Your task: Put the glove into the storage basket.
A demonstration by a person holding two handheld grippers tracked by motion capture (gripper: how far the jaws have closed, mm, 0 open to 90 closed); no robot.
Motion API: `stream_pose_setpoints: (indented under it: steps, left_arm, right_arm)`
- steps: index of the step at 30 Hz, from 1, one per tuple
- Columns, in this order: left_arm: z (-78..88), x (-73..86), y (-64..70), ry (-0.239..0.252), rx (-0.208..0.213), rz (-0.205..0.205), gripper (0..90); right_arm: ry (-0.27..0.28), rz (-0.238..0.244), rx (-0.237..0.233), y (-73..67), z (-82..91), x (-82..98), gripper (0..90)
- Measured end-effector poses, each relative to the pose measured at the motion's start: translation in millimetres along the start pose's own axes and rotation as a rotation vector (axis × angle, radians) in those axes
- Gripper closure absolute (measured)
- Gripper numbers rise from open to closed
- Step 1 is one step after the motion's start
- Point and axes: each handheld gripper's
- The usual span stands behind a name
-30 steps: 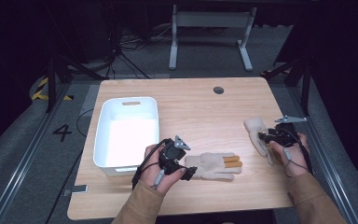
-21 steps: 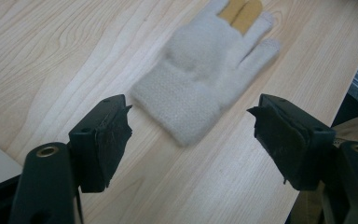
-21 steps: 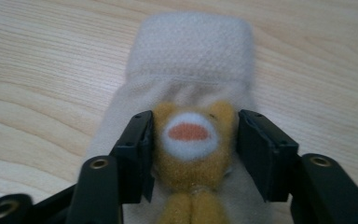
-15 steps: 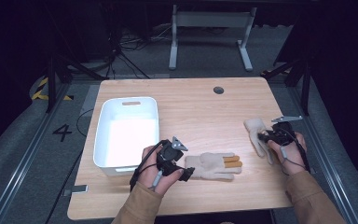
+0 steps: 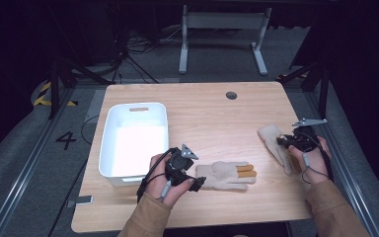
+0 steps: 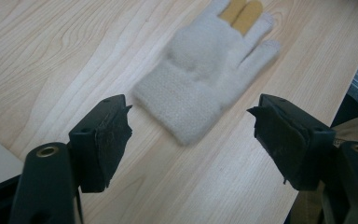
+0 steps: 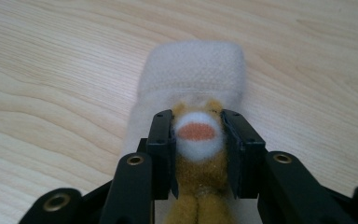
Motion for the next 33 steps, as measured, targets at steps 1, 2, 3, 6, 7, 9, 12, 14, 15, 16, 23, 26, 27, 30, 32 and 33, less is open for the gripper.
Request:
stream_pose_setpoints:
  steps: [1,2,3,6,7,9,12,14,15,16,23,26,27,30,32,33]
  left_arm:
    - [0.3,-0.1,-0.1,-0.001,0.000,-0.002,27.0]
    - [0.3,-0.1,-0.1,-0.001,0.000,-0.002,27.0]
    - [0.3,0.0,0.1,-0.002,0.000,-0.002,27.1]
    - [0.4,0.0,0.3,-0.004,0.003,-0.006,27.2]
    - [0.6,-0.1,0.5,-0.006,0.006,-0.008,27.4]
    - [1.2,-0.2,0.5,-0.007,0.006,-0.009,27.6]
    - [1.8,0.0,0.7,-0.001,0.007,-0.006,27.6]
    - [2.1,0.0,0.7,-0.001,0.007,-0.008,27.6]
    - [3.0,0.0,0.8,-0.005,0.011,-0.020,28.3]
    - [3.9,-0.1,1.2,-0.008,0.015,-0.027,28.8]
    - [9.6,-0.5,3.6,-0.012,0.033,-0.064,29.4]
    - [9.9,-0.4,4.1,-0.014,0.040,-0.068,29.4]
    - [10.3,-0.6,4.3,-0.017,0.045,-0.073,29.4]
    - [11.0,-0.6,4.7,-0.021,0.053,-0.076,29.4]
    - [11.7,-0.4,4.9,-0.020,0.056,-0.079,29.4]
    - [12.3,-0.1,5.2,-0.022,0.057,-0.077,29.4]
  right_arm:
    - [0.001,0.010,-0.004,-0.7,3.0,-1.8,67.0]
    - [0.001,0.010,-0.004,-0.7,3.0,-1.8,67.0]
    - [0.006,0.030,-0.012,-1.4,9.4,-5.4,67.3]
    - [0.016,0.045,-0.026,-1.7,16.0,-8.8,67.4]
    - [0.030,0.061,-0.030,-2.8,22.9,-12.5,67.5]
    - [0.041,0.082,-0.042,-4.0,29.5,-15.9,67.5]
    - [0.063,0.118,-0.065,-5.7,39.0,-20.6,67.6]
    - [0.070,0.129,-0.076,-6.5,41.9,-22.1,67.6]
    - [0.084,0.150,-0.100,-7.9,47.5,-24.7,67.6]
    - [0.091,0.160,-0.107,-8.9,49.9,-26.0,67.5]
    - [0.127,0.206,-0.183,-15.7,62.3,-33.8,67.6]
    - [0.138,0.230,-0.211,-19.5,65.1,-36.4,67.6]
    - [0.149,0.257,-0.245,-23.2,66.8,-38.6,67.5]
    - [0.158,0.287,-0.274,-27.6,68.1,-41.1,67.5]
    - [0.160,0.309,-0.306,-32.1,69.3,-43.7,67.6]
    - [0.164,0.318,-0.315,-33.9,69.8,-44.6,67.6]
Point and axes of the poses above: each handheld gripper's, and its own axes: z roughly backward along the jaws, x roughly out of its underside, y roughly to its right, and after that the axes turned 12 degrees about z, right-handed
